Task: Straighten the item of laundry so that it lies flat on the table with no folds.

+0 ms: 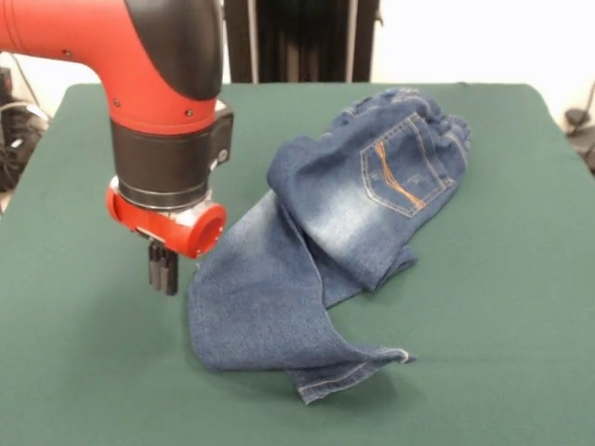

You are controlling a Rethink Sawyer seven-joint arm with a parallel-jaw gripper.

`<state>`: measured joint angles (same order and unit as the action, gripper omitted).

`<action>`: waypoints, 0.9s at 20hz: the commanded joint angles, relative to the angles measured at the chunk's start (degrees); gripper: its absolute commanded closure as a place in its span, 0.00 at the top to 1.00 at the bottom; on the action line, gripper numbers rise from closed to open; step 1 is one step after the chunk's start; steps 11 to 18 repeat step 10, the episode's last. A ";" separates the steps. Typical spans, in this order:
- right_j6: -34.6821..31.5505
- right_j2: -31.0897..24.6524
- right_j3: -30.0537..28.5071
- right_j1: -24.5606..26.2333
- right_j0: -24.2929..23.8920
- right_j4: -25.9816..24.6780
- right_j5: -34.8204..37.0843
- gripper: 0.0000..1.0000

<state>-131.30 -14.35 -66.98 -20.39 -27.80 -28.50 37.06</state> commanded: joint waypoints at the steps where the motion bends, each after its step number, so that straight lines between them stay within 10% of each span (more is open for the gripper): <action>1: 11.98 -6.74 3.04 -1.10 1.50 2.14 8.50 0.00; 18: 11.69 -6.47 4.23 -2.24 1.58 2.22 10.85 0.00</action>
